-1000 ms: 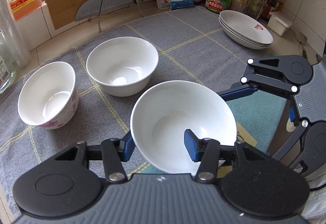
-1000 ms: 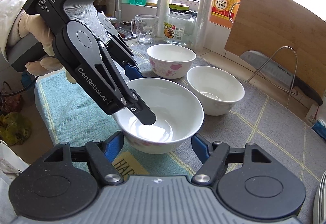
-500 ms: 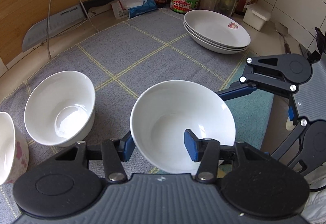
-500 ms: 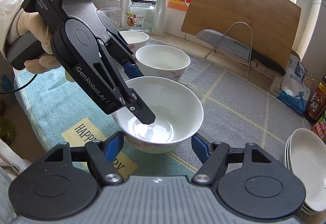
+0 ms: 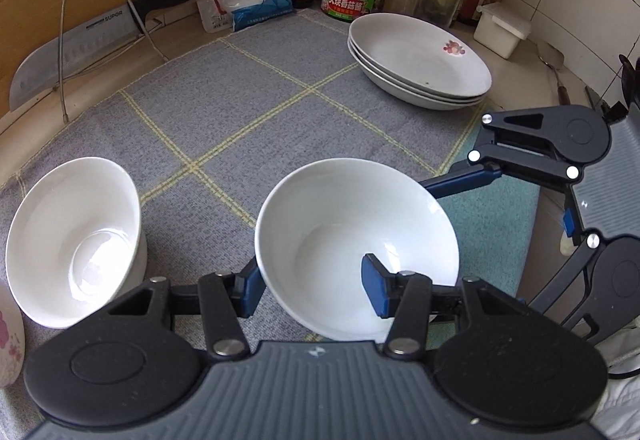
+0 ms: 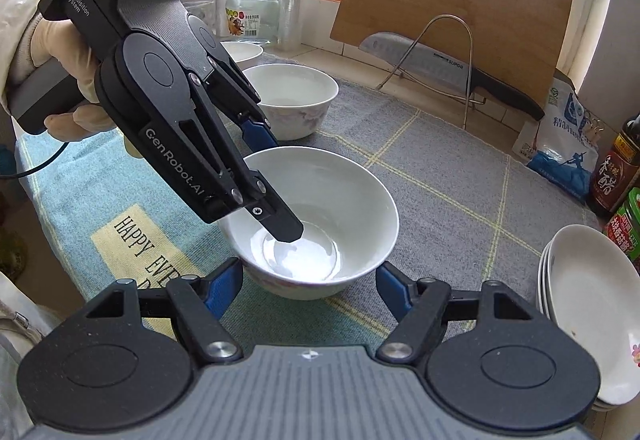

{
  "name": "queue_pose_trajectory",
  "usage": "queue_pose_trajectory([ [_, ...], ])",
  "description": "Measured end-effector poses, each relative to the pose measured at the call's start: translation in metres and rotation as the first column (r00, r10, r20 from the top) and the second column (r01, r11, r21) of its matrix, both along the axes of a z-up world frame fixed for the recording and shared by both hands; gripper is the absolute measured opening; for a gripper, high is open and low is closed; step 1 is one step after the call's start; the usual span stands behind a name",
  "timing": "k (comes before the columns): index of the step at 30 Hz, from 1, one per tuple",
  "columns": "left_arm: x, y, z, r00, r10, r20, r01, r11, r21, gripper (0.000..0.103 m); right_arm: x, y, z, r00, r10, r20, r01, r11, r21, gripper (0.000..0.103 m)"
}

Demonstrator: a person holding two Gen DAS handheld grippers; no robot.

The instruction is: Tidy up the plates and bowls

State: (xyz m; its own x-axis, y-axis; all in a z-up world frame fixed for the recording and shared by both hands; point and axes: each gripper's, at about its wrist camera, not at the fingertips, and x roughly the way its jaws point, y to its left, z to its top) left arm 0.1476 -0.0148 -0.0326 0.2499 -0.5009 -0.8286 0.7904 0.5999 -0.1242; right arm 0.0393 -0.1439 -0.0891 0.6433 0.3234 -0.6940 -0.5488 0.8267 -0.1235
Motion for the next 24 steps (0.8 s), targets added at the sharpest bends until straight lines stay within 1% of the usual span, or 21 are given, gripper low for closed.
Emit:
queue_pose_trajectory([
  [6, -0.001, 0.002, 0.000, 1.000, 0.007, -0.009, -0.007, 1.000, 0.000, 0.050, 0.000, -0.002, 0.000, 1.000, 0.010, -0.014, -0.010, 1.000, 0.014, 0.077],
  [13, 0.000, 0.004, -0.002, 1.000, 0.021, -0.013, -0.021, 1.000, -0.006, 0.050, 0.001, -0.001, 0.000, 1.000, 0.019, -0.012, -0.019, 1.000, 0.011, 0.078],
  [14, -0.001, 0.004, -0.002, 1.000, 0.021, -0.012, -0.021, 1.000, -0.009, 0.054, 0.001, 0.000, 0.000, 1.000, 0.019, -0.011, -0.019, 1.000, 0.008, 0.078],
  [15, -0.002, 0.004, -0.001, 1.000, 0.018, -0.012, -0.018, 1.000, -0.015, 0.058, 0.001, 0.000, 0.000, 1.000, 0.021, -0.011, -0.021, 1.000, 0.006, 0.082],
  [16, -0.003, 0.004, -0.001, 1.000, 0.018, -0.005, -0.018, 1.000, -0.021, 0.071, 0.000, 0.000, 0.000, 1.000, 0.026, -0.009, -0.026, 1.000, 0.009, 0.086],
  [17, -0.004, 0.005, 0.000, 1.000, 0.023, 0.009, -0.023, 0.999, -0.025, 0.088, 0.000, 0.001, 0.001, 0.999, 0.035, -0.009, -0.035, 0.999, 0.016, 0.095],
  [18, -0.006, 0.006, 0.002, 0.999, 0.032, 0.033, -0.031, 0.999, -0.031, 0.092, -0.001, 0.001, 0.001, 0.999, 0.040, -0.004, -0.040, 0.999, 0.023, 0.103],
  [20, -0.008, 0.009, 0.006, 0.997, 0.048, 0.054, -0.046, 0.998, -0.035, 0.093, -0.002, 0.000, 0.003, 0.999, 0.052, 0.000, -0.052, 0.998, 0.041, 0.103],
  [24, -0.012, 0.019, 0.013, 0.992, 0.091, 0.089, -0.087, 0.995, -0.049, 0.093, -0.002, -0.001, 0.003, 0.999, 0.045, -0.011, -0.045, 0.998, 0.032, 0.103],
])
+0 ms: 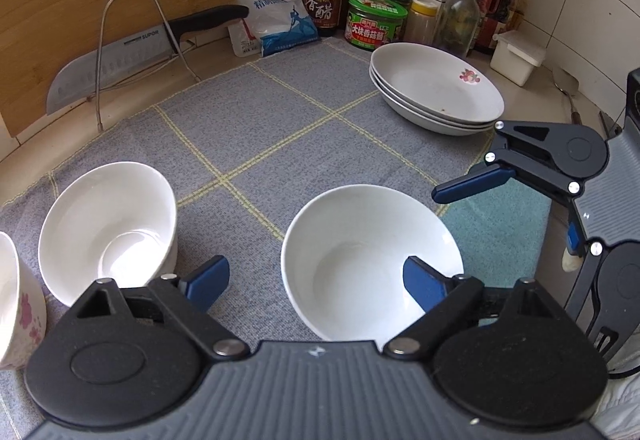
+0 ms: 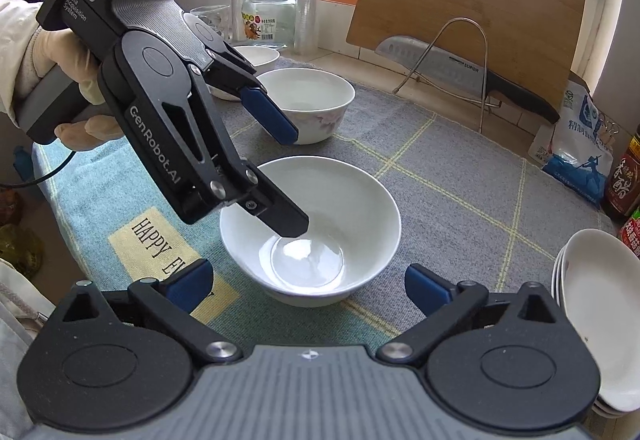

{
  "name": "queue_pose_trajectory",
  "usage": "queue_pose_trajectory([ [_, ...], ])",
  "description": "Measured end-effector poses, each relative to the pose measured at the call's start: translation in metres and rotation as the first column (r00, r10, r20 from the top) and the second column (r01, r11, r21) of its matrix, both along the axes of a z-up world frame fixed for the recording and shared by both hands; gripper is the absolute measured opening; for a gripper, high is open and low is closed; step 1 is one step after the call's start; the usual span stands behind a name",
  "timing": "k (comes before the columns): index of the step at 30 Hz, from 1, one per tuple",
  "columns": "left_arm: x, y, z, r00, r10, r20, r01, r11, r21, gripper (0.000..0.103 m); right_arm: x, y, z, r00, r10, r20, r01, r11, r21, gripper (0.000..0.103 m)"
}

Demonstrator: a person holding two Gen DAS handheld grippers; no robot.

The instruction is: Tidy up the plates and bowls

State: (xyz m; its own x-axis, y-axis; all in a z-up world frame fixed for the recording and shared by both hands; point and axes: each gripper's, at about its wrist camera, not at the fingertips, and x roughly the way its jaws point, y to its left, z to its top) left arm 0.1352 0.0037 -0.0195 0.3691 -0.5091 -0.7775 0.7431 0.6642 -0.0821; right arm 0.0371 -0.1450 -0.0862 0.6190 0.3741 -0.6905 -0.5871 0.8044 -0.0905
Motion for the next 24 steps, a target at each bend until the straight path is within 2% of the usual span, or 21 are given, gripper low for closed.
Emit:
queue_pose_trajectory([
  [5, -0.012, 0.011, 0.007, 0.994, 0.067, 0.083, -0.069, 0.997, 0.018, 0.094, -0.001, -0.001, 0.008, 1.000, -0.011, 0.016, 0.011, 1.000, 0.008, 0.103],
  [9, -0.018, 0.024, 0.009, 0.979, 0.153, 0.135, -0.157, 0.987, 0.019, 0.094, 0.001, -0.003, 0.017, 0.999, -0.021, 0.035, 0.020, 1.000, 0.022, 0.103],
  [12, -0.017, 0.036, 0.008, 0.960, 0.241, 0.144, -0.245, 0.969, 0.011, 0.094, 0.006, -0.002, 0.023, 0.999, -0.018, 0.050, 0.017, 0.999, 0.027, 0.103],
  [17, -0.011, 0.053, -0.002, 0.912, 0.377, 0.162, -0.385, 0.923, 0.021, 0.094, 0.025, 0.002, 0.032, 0.998, -0.011, 0.062, 0.008, 0.999, 0.048, 0.103],
  [21, -0.006, 0.057, -0.010, 0.885, 0.413, 0.215, -0.431, 0.902, 0.039, 0.094, 0.047, 0.009, 0.039, 0.998, 0.002, 0.064, -0.005, 0.999, 0.053, 0.103],
  [24, 0.000, 0.056, -0.015, 0.880, 0.416, 0.230, -0.435, 0.900, 0.036, 0.094, 0.066, 0.019, 0.042, 0.998, 0.019, 0.060, -0.021, 0.999, 0.037, 0.103],
])
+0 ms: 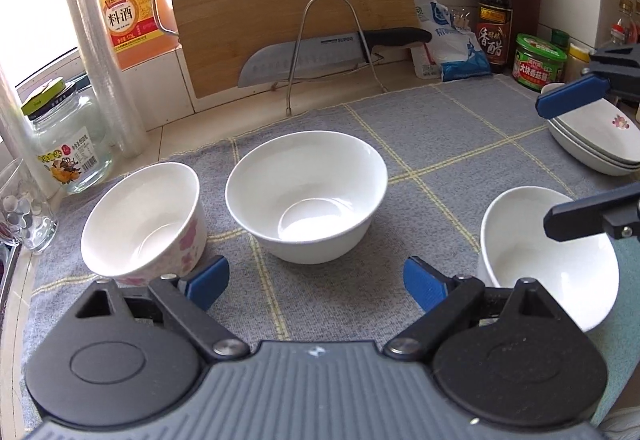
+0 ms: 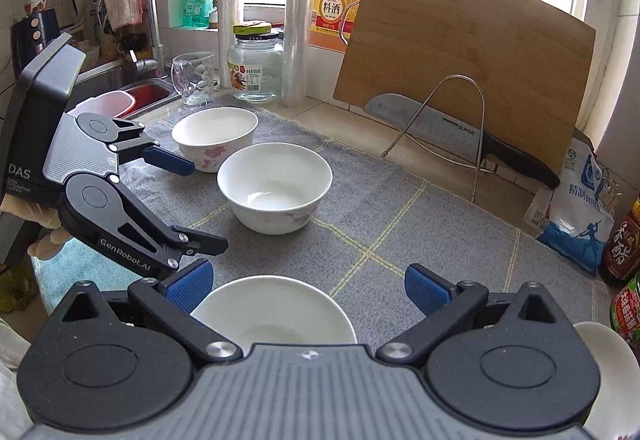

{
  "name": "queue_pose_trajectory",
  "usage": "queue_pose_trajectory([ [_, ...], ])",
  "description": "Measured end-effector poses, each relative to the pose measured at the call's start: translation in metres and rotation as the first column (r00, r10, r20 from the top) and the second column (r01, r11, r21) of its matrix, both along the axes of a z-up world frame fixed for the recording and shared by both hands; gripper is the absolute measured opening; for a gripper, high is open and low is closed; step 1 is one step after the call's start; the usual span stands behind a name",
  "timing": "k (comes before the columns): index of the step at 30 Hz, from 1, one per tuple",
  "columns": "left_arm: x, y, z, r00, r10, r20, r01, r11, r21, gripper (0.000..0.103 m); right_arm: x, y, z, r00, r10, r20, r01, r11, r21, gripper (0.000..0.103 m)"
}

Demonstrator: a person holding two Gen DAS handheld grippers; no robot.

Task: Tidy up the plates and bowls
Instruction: 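Close the right tool on the rim of another white bowl, then carry the bowl with the right tool and lower it into another bowl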

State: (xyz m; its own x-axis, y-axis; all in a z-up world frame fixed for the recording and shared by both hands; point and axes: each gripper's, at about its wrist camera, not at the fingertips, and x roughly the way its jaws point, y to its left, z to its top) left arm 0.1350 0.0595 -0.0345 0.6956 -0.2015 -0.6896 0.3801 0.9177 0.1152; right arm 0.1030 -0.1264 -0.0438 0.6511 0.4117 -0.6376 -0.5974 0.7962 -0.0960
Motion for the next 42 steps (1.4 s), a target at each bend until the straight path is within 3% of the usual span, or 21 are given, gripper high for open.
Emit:
queue_pose_trajectory([
  [22, 0.027, -0.006, -0.020, 0.997, 0.061, 0.047, -0.058, 0.997, -0.050, 0.093, 0.118, 0.076, -0.017, 0.985, 0.123, -0.120, -0.131, 0.989, -0.062, 0.102],
  [27, 0.030, -0.002, -0.020, 0.997, 0.062, 0.038, -0.059, 0.996, -0.070, 0.091, 0.135, 0.085, -0.023, 0.980, 0.129, -0.155, -0.138, 0.989, -0.053, 0.091],
  [29, 0.029, -0.001, -0.019, 0.998, 0.046, 0.038, -0.043, 0.996, -0.084, 0.083, 0.139, 0.088, -0.025, 0.978, 0.132, -0.164, -0.142, 0.989, -0.051, 0.087],
  [35, 0.028, -0.002, -0.019, 0.998, 0.044, 0.040, -0.040, 0.996, -0.085, 0.082, 0.147, 0.093, -0.031, 0.969, 0.150, -0.197, -0.162, 0.986, -0.046, 0.072],
  [42, 0.030, -0.001, -0.018, 0.998, 0.046, 0.031, -0.043, 0.995, -0.090, 0.082, 0.151, 0.095, -0.032, 0.963, 0.166, -0.212, -0.177, 0.984, -0.035, 0.064],
])
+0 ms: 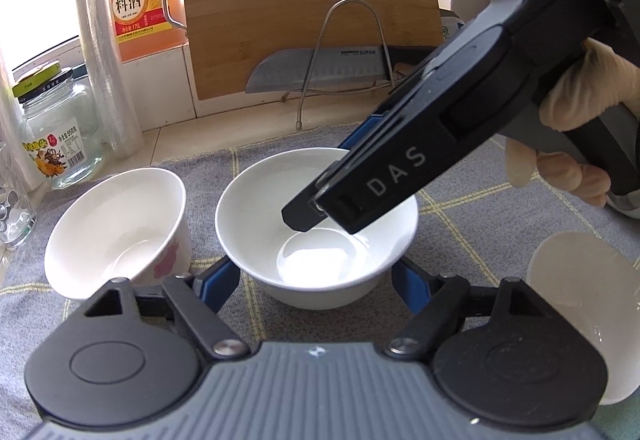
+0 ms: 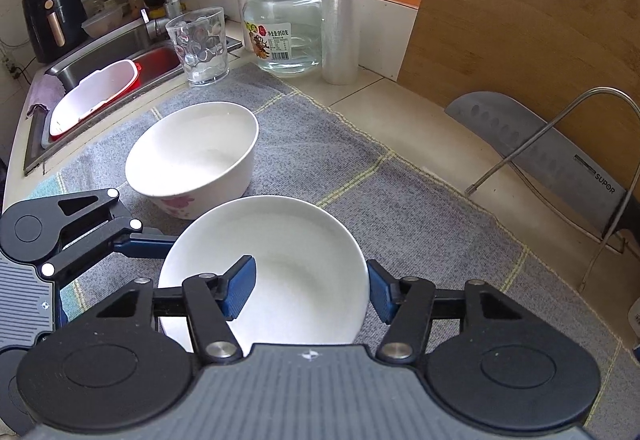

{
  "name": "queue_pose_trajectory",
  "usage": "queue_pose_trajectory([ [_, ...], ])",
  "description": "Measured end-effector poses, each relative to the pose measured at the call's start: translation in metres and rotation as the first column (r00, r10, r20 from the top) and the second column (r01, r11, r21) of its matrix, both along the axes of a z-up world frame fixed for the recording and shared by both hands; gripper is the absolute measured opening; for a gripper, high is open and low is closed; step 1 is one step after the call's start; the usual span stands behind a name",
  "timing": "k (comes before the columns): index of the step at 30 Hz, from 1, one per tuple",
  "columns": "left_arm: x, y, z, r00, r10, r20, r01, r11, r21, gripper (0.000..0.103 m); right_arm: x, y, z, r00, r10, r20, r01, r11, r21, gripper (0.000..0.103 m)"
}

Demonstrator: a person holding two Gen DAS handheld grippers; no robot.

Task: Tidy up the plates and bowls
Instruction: 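Carry the bowl with the right tool and lower it into another bowl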

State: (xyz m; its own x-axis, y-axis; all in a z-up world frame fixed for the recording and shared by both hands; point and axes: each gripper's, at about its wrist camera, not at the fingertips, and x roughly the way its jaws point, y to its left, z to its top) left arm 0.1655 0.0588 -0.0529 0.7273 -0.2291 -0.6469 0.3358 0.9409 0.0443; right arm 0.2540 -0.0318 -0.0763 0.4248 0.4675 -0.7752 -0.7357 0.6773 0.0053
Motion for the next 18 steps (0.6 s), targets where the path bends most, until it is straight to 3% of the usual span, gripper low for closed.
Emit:
queue_pose_trajectory([
  [18, -0.012, -0.001, 0.012, 0.998, -0.055, -0.011, 0.055, 0.998, 0.028, 0.082, -0.008, -0.009, 0.011, 0.998, -0.006, -0.064, 0.008, 0.999, 0.040, 0.064],
])
